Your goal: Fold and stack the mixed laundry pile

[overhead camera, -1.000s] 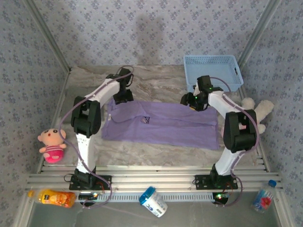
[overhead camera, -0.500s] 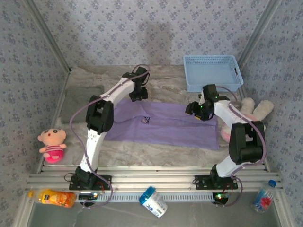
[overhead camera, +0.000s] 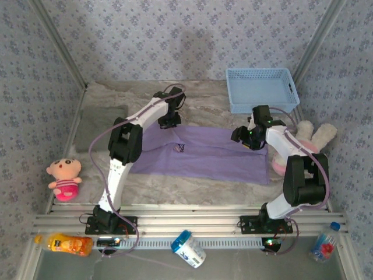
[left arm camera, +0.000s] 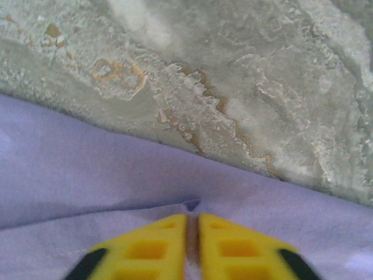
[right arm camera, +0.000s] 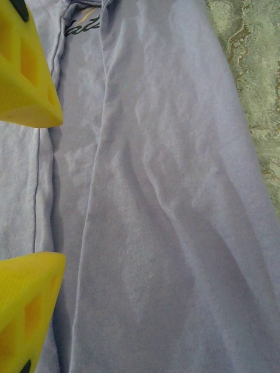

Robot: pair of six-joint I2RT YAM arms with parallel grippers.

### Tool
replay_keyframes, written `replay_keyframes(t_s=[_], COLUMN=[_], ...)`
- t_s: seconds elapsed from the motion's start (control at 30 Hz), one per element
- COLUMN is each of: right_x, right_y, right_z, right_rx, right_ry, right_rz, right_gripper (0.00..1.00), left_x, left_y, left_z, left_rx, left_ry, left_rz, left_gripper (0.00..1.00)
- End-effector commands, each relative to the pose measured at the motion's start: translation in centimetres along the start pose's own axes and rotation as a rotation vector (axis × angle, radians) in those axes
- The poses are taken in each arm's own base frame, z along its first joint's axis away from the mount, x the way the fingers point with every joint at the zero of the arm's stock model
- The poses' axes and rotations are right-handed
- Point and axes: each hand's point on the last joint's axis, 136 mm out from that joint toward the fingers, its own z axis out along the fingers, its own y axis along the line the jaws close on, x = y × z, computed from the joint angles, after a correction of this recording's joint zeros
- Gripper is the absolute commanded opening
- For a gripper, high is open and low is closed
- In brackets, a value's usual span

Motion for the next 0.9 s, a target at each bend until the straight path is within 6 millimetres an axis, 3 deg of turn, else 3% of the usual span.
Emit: replay_keyframes(t_s=[0.0,0.2,0.4,0.53,0.63,0.73,0.87], right_x=[-0.1,-1.3,-2.0,-2.0,-1.5,-1.1,0.4], right_y=[0.1,1.7,3.5,5.0,6.6,8.9,12.7], right_z=[-1.3,-2.0,-1.4,-0.4,0.6,1.5,2.6], right_rx=[-0.002,-0.051,-0.09,-0.115,-0.126,-0.145,-0.209], right_ry=[-0.014,-0.047,-0.048,-0.024,0.005,0.033,0.056], right_rz=[-0.018,-0.035,-0.064,-0.091,-0.13,-0.18,-0.263], right_gripper=[0.6,0.61,0.61,0.6,0.6,0.59,0.58], left_x=[0.2,2.5,9.4,14.5,16.5,17.0,13.9], left_y=[-0.1,-1.2,-0.5,0.8,2.0,3.2,6.0], left_z=[-1.3,-5.3,-7.8,-8.5,-9.8,-11.1,-12.2], left_rx=[-0.022,0.038,0.12,0.11,0.097,0.093,0.056], left_ry=[-0.008,-0.027,0.047,0.148,0.199,0.199,0.07], left_rz=[0.013,0.036,-0.027,-0.015,0.02,0.028,-0.041], left_gripper=[0.06,0.01,0.06,0.27,0.54,0.58,0.61])
